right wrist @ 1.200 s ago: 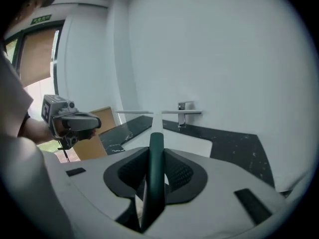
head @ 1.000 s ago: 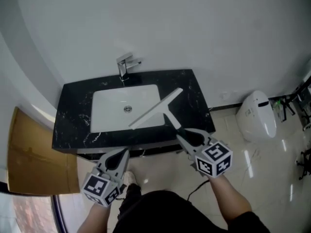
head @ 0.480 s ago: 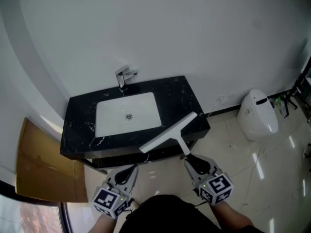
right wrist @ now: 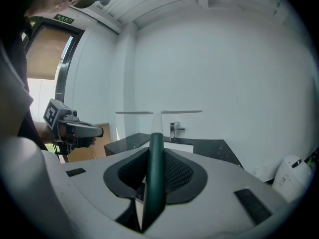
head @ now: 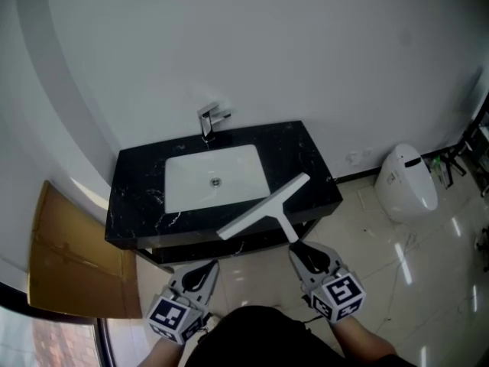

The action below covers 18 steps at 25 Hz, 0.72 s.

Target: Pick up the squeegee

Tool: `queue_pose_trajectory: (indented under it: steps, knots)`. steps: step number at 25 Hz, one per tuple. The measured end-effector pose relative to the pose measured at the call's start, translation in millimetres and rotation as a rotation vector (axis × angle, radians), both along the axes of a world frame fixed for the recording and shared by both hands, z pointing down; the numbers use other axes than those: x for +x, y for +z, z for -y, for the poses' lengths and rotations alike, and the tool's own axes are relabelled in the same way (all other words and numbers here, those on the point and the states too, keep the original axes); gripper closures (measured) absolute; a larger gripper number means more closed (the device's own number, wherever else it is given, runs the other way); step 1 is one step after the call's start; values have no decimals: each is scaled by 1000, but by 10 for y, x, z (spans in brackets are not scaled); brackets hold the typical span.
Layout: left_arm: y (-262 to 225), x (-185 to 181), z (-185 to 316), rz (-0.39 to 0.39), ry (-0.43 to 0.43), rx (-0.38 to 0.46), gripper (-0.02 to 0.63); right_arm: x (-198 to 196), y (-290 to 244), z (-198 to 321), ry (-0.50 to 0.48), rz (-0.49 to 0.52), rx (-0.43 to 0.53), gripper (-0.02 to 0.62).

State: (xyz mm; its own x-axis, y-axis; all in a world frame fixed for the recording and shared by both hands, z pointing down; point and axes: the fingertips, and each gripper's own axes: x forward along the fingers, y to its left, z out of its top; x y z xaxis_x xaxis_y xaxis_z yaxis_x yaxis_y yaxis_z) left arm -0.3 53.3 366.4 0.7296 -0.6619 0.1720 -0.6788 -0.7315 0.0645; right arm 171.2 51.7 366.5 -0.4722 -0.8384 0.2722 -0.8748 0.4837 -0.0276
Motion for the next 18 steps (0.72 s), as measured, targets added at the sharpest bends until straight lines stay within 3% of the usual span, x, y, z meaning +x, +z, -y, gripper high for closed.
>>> queue_pose_trajectory:
  steps: [18]
  knots:
    - [-38, -81, -29, -16, -7, 1, 606, -103, -32, -15, -20, -16, -5, 499]
